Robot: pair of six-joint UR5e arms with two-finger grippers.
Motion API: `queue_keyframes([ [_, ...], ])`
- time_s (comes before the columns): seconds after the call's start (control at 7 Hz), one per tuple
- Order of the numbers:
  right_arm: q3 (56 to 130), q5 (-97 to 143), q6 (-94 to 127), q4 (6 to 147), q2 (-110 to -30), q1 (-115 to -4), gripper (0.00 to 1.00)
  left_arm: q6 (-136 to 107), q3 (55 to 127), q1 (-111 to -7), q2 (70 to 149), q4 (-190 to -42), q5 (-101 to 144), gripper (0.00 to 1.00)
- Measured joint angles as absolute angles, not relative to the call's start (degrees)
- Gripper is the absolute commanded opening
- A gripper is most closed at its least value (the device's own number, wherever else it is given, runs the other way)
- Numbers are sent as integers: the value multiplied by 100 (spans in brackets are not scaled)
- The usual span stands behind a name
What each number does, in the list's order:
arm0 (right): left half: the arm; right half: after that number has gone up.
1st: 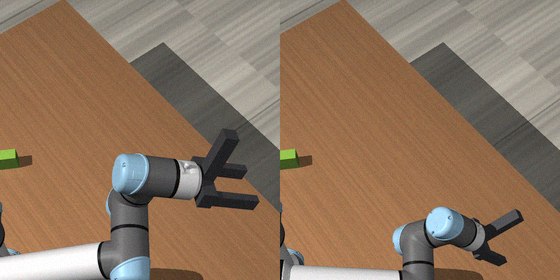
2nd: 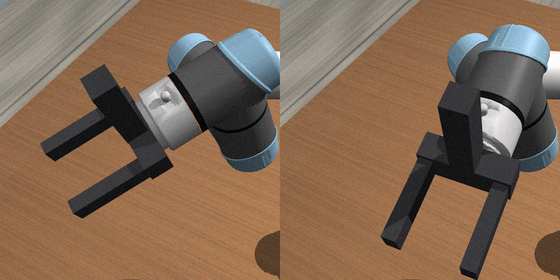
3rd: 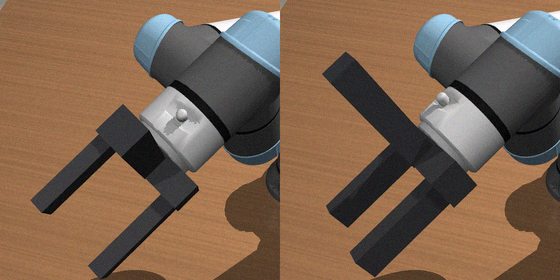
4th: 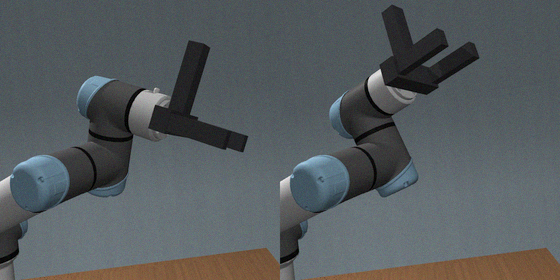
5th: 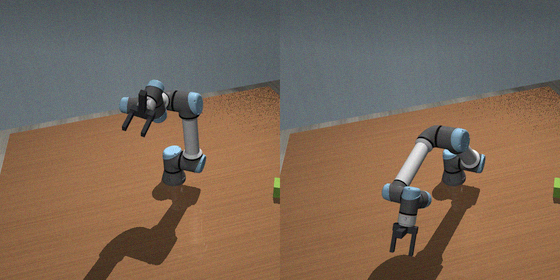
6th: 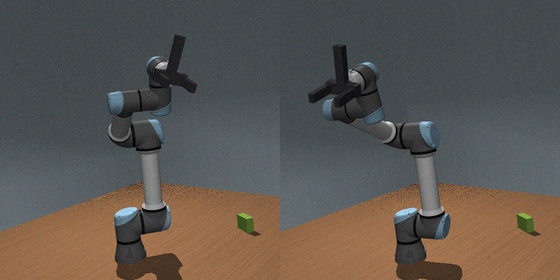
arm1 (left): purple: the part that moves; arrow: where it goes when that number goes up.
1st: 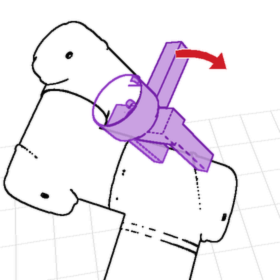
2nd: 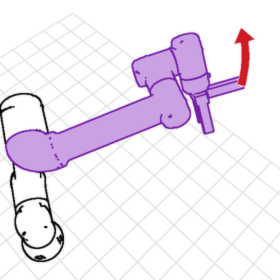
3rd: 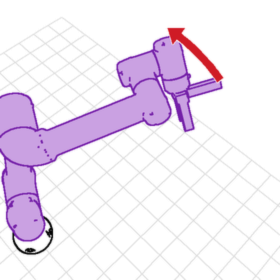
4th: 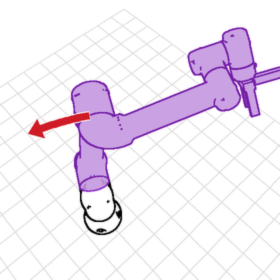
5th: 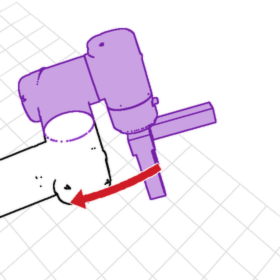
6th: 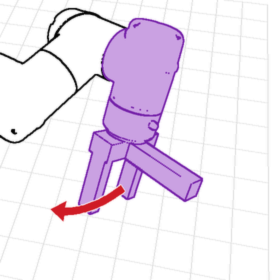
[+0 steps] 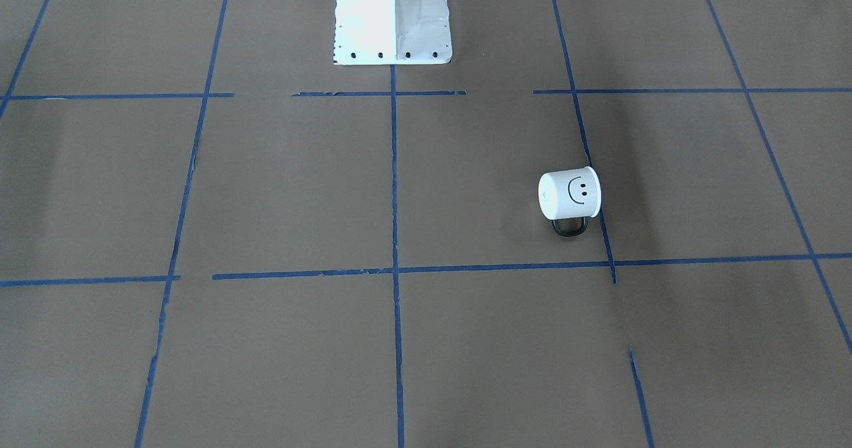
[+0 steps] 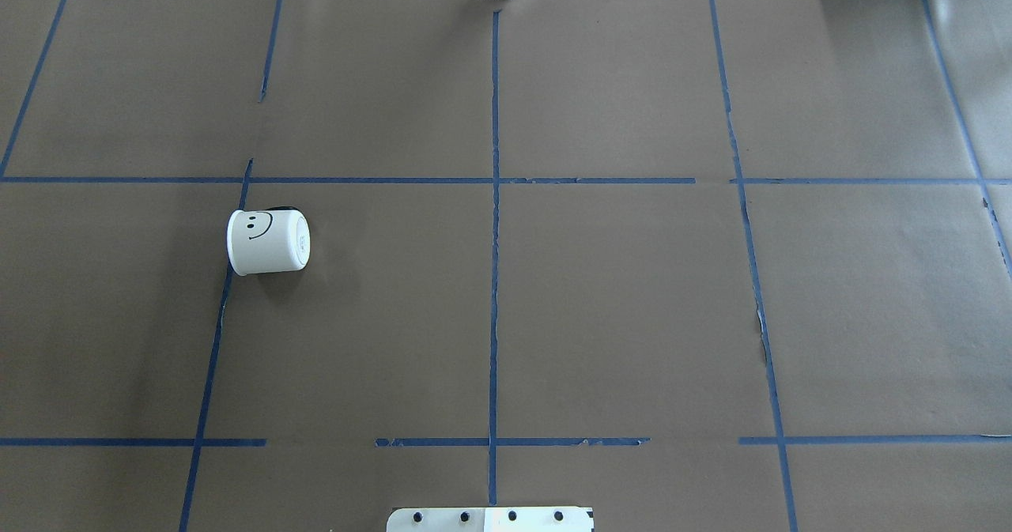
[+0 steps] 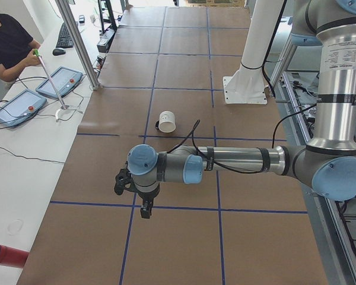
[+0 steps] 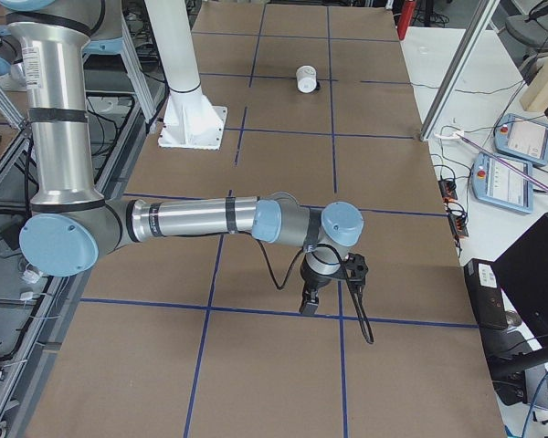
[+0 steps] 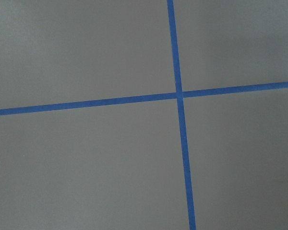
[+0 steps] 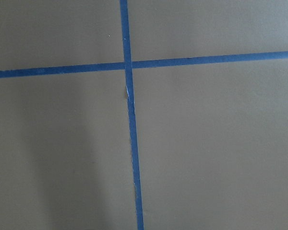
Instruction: Flip mug
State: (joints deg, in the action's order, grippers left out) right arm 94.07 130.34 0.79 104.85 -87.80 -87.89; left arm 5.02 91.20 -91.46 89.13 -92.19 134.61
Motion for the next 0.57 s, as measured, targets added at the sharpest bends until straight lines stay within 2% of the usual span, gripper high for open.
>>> queue_keyframes([
  [0.57, 9405, 13034, 79, 10485, -8780, -8789, 100, 539, 9101, -9117, 9001, -9539, 13504, 100],
])
